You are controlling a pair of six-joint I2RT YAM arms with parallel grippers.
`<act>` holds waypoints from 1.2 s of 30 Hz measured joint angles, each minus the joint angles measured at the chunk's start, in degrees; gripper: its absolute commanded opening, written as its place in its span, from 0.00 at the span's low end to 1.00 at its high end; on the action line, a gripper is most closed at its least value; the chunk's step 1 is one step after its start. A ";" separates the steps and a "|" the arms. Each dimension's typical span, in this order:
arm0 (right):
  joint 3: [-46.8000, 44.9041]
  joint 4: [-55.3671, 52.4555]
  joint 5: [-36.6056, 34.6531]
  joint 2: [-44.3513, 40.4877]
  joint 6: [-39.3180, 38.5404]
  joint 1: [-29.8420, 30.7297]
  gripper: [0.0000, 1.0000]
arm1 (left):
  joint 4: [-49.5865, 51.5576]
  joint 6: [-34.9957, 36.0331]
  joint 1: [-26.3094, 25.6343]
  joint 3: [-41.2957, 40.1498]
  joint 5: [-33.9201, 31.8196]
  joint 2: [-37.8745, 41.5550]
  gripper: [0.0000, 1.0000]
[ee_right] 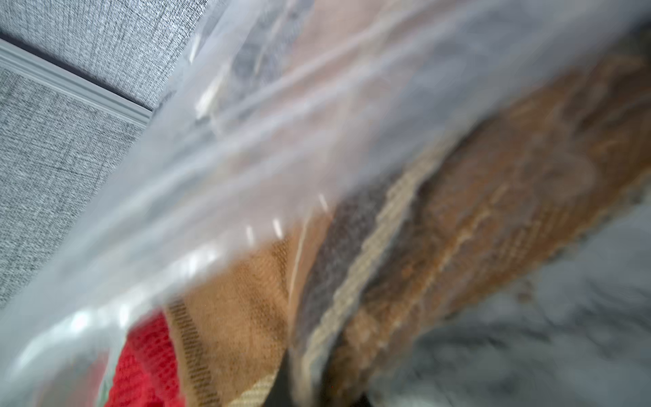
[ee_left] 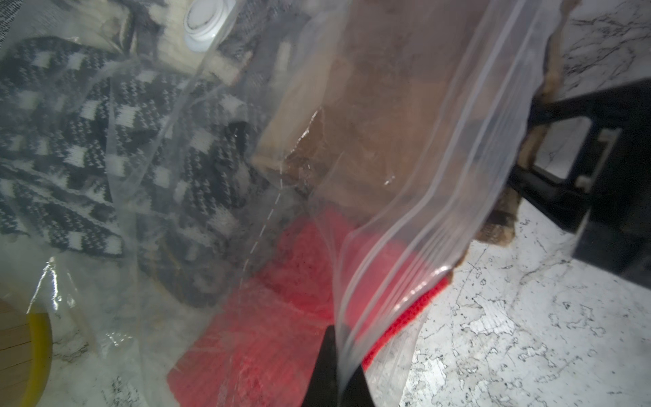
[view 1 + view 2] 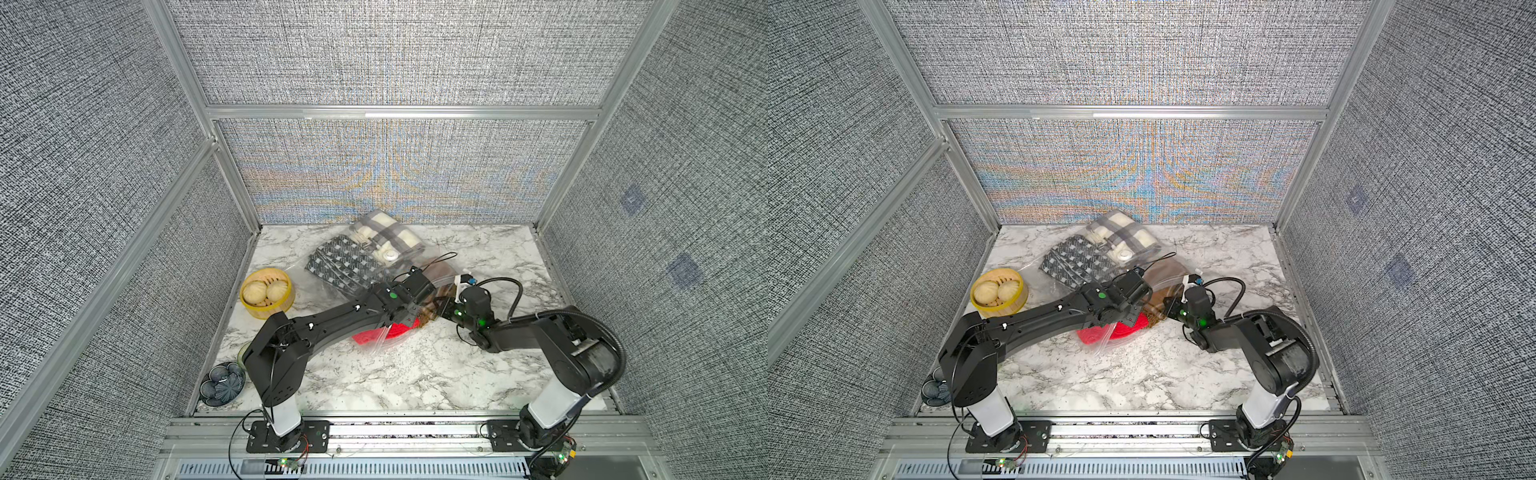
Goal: Take the scarf out of the vacuum bag
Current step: Take out the scarf from the vacuum bag.
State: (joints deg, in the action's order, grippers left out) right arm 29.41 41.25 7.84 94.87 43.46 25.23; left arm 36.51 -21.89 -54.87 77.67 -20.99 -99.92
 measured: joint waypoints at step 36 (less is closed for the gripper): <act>7.02 -18.84 13.92 -2.64 -11.61 -15.89 0.90 | 1.09 -0.39 0.26 1.25 5.84 -2.32 0.00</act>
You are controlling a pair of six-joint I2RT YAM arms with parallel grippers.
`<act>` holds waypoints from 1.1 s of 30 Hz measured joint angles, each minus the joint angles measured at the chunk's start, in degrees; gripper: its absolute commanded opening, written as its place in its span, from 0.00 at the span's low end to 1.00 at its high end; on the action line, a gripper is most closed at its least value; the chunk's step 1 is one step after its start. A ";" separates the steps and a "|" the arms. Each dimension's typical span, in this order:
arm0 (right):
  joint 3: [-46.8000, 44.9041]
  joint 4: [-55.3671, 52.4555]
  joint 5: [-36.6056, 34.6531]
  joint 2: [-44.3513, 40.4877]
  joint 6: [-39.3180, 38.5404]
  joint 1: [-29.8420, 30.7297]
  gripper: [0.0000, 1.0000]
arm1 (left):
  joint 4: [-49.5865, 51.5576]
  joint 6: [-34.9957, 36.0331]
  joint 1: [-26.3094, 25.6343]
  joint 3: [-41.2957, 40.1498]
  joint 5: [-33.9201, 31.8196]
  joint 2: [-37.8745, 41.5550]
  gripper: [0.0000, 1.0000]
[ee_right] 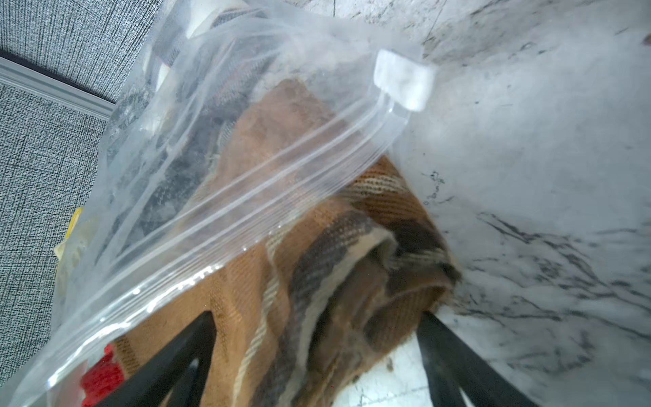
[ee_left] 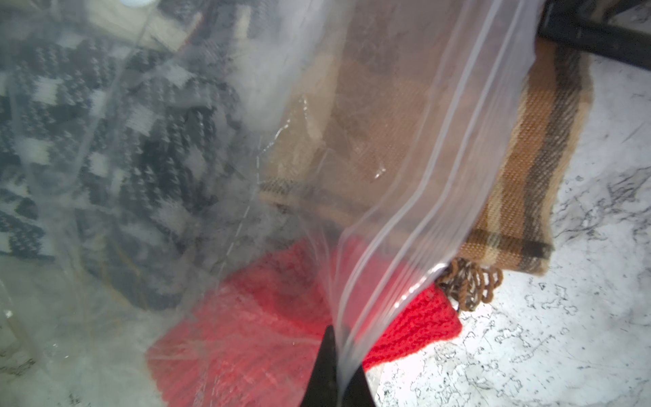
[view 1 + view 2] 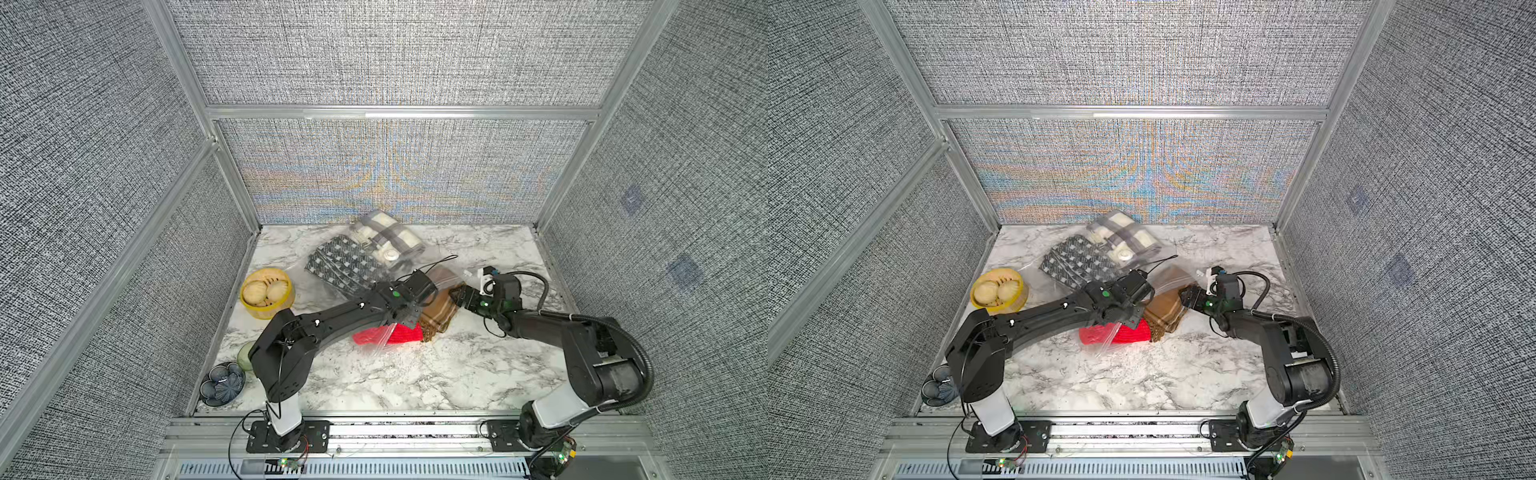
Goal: Take the scarf out of the vacuum bag
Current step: Take out the scarf from the vacuum bag.
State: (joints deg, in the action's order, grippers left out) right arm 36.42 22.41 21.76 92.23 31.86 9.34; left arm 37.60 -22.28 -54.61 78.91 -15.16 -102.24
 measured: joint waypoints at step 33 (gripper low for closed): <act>5.40 8.79 -1.79 12.31 0.92 -0.59 0.49 | 2.40 0.76 0.04 2.71 -1.42 -3.19 0.11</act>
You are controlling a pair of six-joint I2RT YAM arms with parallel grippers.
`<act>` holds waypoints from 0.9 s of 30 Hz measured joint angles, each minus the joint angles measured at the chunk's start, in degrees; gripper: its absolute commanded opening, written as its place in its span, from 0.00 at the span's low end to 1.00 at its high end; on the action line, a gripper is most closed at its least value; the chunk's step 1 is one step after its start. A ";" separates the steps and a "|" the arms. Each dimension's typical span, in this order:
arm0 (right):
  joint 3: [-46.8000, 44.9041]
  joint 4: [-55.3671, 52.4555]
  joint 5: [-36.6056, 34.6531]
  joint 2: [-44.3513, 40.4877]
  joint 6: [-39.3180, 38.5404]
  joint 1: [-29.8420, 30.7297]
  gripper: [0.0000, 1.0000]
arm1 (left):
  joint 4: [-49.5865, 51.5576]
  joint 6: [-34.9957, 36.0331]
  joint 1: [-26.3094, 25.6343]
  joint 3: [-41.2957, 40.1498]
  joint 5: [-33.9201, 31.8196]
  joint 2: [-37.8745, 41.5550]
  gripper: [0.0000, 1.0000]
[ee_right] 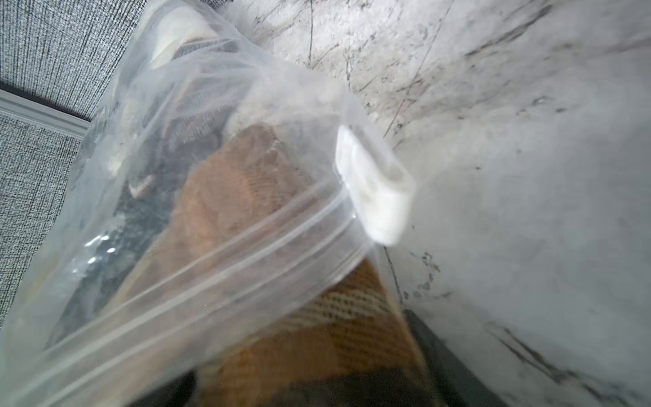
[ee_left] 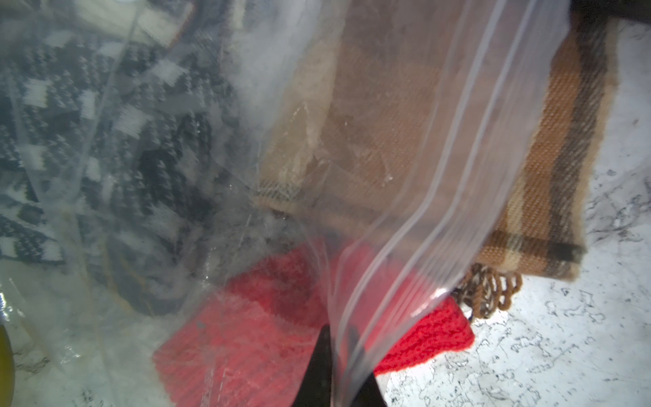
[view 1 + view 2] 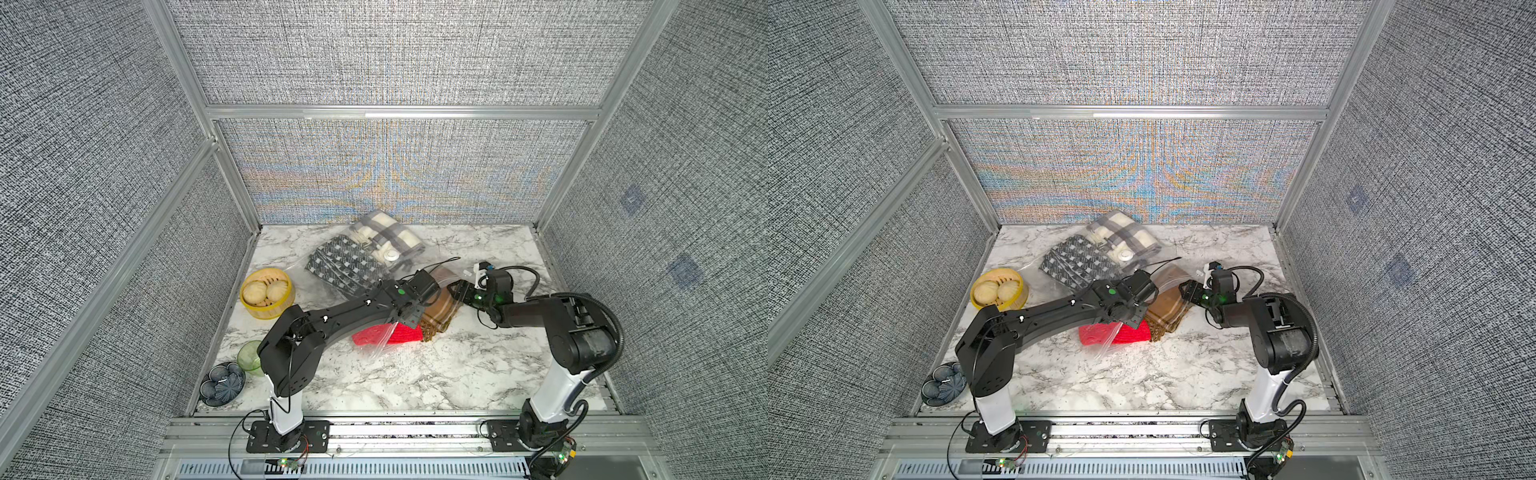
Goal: Take the scarf out of the vacuum bag
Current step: Take out the scarf from the vacuum bag.
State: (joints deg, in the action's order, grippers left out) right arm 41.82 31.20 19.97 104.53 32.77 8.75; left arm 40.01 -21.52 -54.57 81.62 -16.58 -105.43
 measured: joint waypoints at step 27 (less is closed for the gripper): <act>-19.69 -21.97 -19.54 -41.35 0.17 6.93 0.70 | 0.22 -0.59 -0.04 -0.48 0.11 1.01 0.10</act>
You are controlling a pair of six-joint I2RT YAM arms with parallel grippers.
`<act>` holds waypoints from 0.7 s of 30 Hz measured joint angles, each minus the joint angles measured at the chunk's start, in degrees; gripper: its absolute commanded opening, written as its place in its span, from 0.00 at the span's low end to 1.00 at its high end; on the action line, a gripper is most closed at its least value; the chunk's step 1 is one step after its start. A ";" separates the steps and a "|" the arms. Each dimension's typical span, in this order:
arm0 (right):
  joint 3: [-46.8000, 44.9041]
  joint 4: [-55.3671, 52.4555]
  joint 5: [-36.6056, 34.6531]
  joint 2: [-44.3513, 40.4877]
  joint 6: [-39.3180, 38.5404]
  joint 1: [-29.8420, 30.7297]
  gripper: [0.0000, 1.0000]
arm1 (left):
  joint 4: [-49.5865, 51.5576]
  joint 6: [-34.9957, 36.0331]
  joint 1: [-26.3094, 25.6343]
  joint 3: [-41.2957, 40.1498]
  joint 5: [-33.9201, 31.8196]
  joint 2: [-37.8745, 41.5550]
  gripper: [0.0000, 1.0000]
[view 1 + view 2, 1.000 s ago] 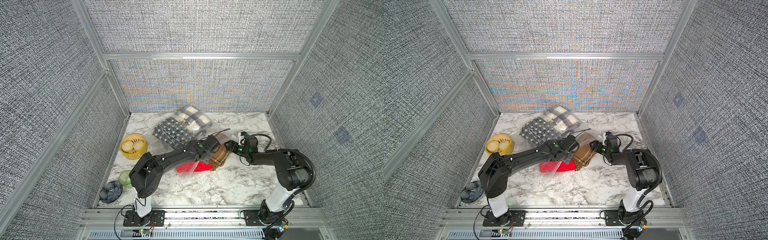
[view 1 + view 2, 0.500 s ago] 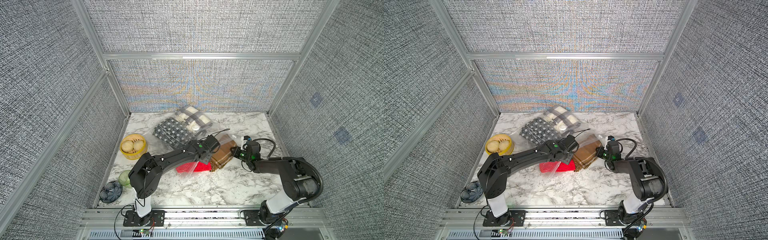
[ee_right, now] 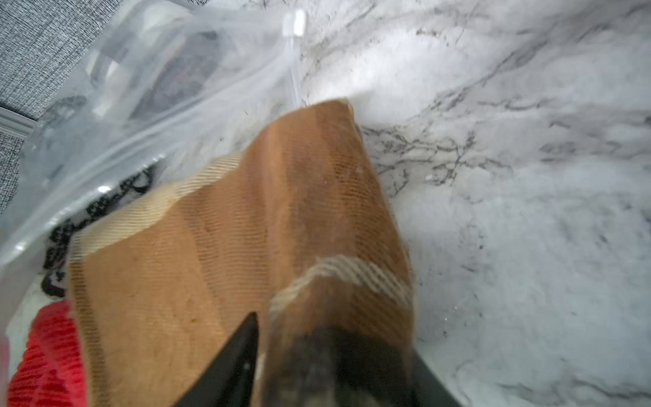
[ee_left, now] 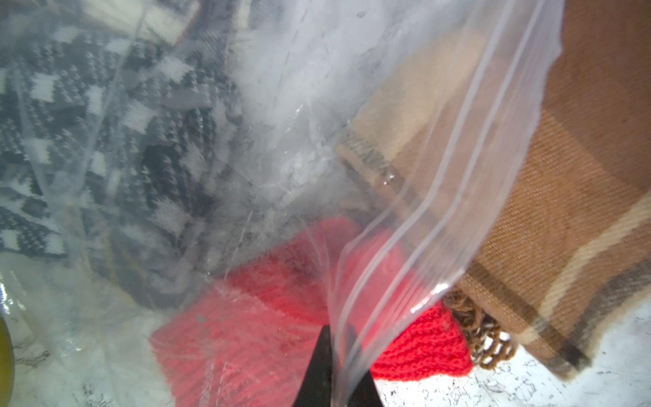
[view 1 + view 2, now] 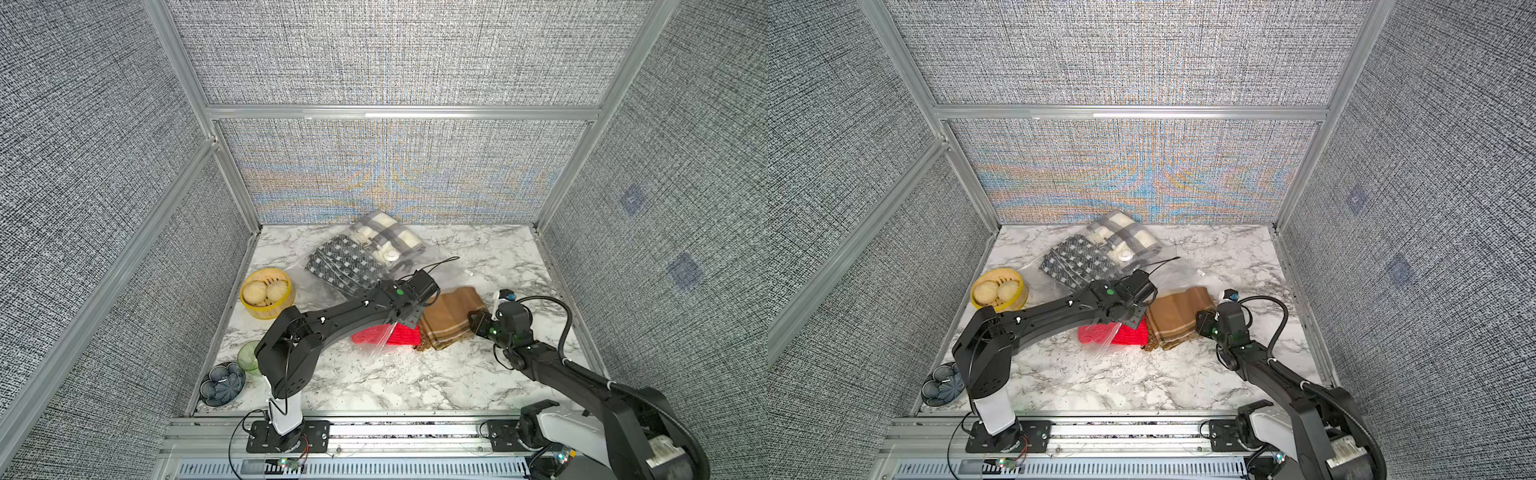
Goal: Take the scarf out of the vacuum bag
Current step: Take out the scarf from the vacuum bag.
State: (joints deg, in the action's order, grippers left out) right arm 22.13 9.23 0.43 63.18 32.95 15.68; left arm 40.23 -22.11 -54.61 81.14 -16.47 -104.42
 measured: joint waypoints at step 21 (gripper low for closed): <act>19.37 -7.13 17.81 28.39 -7.74 -8.63 0.46 | -0.02 -0.02 0.00 -0.33 -0.04 1.03 0.10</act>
State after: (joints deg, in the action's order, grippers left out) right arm 41.50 2.11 18.24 91.57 25.21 7.05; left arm 40.21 -22.13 -54.61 80.82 -16.51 -103.39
